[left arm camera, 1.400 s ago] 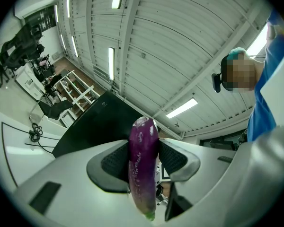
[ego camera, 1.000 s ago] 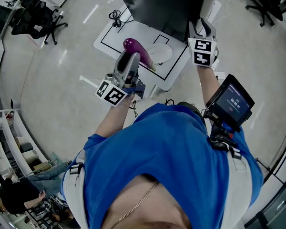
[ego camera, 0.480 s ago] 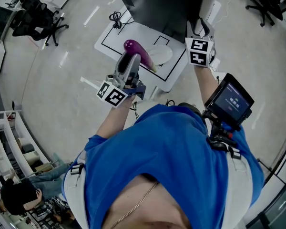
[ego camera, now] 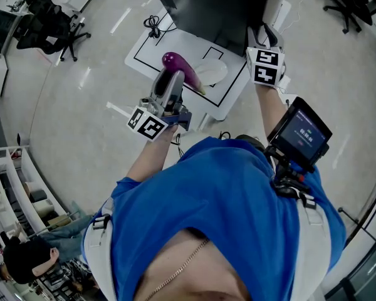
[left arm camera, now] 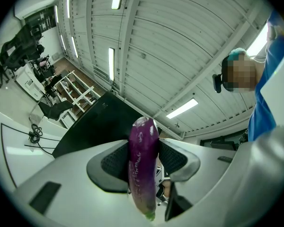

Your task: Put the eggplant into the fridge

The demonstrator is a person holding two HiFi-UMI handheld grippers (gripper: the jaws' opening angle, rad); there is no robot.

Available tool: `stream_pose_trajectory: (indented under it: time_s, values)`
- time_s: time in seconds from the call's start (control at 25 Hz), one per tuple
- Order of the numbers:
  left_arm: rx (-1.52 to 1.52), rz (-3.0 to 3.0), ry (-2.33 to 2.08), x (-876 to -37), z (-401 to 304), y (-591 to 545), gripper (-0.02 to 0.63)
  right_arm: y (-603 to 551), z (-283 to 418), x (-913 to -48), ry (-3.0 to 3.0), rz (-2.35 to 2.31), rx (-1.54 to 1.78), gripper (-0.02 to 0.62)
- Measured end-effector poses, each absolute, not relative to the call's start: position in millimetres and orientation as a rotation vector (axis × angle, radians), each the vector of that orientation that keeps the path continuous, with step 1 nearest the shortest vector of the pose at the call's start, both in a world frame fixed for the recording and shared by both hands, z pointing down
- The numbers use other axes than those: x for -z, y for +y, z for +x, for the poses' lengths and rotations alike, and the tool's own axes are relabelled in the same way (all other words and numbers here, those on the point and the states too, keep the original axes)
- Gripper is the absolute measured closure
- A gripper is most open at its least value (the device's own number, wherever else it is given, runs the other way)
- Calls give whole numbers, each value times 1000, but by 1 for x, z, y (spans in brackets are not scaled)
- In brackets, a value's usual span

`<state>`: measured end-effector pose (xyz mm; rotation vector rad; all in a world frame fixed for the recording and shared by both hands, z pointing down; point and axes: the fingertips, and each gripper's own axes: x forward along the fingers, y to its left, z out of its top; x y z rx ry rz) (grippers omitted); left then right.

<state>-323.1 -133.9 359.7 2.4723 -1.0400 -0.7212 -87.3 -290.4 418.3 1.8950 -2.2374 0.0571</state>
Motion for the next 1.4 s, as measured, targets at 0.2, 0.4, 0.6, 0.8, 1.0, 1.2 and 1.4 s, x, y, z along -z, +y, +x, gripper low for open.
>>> stream_pose_trajectory:
  time_s: [0.2,0.4,0.6,0.8,1.0,1.2,1.4]
  values:
    - [728,2470,-1035,-361,-324,-135,397,-290,-87,-419,-2242,1875,-64,426]
    - [737,2468,-1033,-362,-325,-135,397,-288,-86,-420,-2246,1858,-72,426]
    - [746,2474,-1026,-363,-330,-138,397,-274,-63,-424,-2198,1926,-66,428]
    - [748,2489,-989,-371,-322,-151,397,-265,-27,-433,-2143,1988,-66,437]
    - [727,2502,-931,-372,-300,-153,397,-254,3,-436,-2098,2025,-66,446]
    - [720,2502,-888,-360,-269,-148,397,-238,52,-423,-2031,2077,-79,457]
    - [715,2512,-855,-366,-254,-153,397,-234,84,-432,-1978,2111,-77,462]
